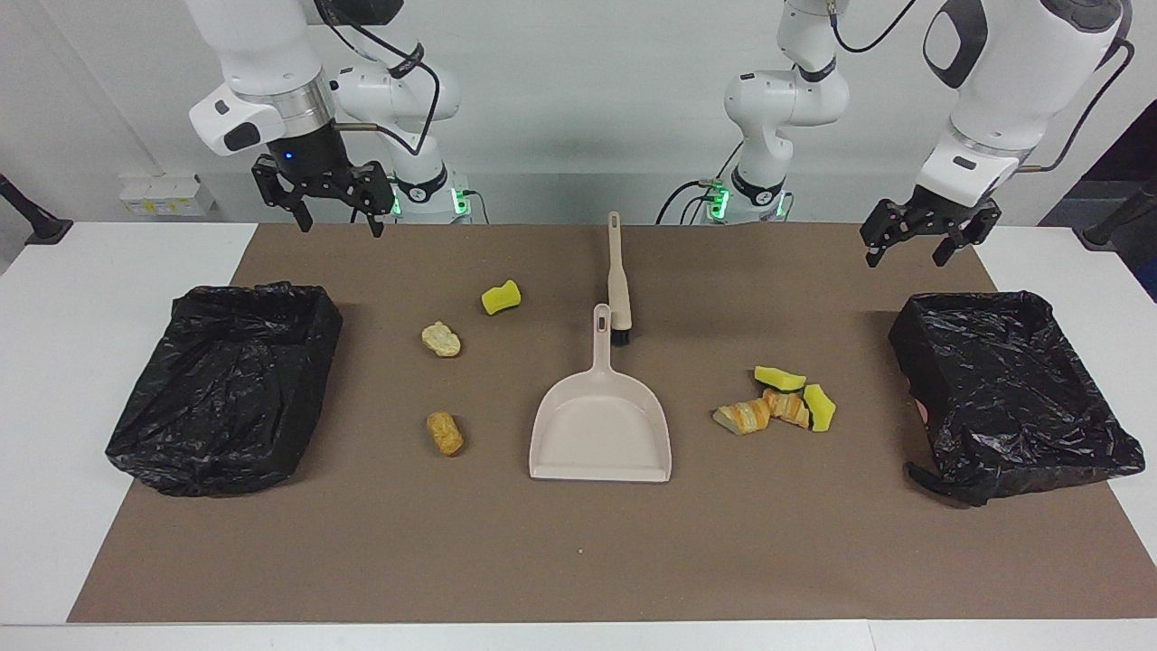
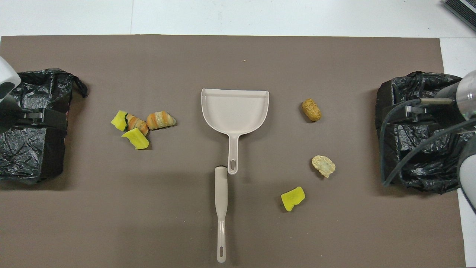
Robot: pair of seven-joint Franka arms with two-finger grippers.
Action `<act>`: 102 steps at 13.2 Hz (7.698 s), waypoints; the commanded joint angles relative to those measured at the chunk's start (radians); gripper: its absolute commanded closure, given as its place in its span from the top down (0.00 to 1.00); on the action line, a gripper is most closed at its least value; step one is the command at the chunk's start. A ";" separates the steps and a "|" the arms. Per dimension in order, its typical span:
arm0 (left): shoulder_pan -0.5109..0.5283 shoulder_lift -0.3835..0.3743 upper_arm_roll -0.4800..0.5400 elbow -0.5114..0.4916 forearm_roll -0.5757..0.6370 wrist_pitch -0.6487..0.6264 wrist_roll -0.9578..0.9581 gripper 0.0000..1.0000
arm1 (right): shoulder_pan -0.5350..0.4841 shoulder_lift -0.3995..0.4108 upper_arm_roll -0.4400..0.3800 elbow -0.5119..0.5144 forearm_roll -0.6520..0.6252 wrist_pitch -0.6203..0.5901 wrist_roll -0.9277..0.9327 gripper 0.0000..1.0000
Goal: Sweep and dump trash in bin
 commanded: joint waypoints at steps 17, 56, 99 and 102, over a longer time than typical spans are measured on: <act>-0.001 -0.005 0.003 0.003 -0.010 -0.005 -0.007 1.00 | -0.008 -0.006 -0.006 -0.003 0.023 0.010 -0.030 1.00; -0.793 -0.083 -0.005 -0.780 -0.063 0.598 -0.676 0.00 | 0.538 0.428 0.003 -0.029 -0.128 0.504 0.518 1.00; -0.044 0.083 -0.004 -0.514 -0.063 0.434 -0.165 0.00 | 0.460 0.328 0.021 -0.235 -0.055 0.605 -0.332 0.00; -0.090 0.083 -0.005 -0.513 -0.089 0.440 -0.235 0.00 | 0.449 0.330 0.017 -0.236 -0.079 0.603 -0.560 0.00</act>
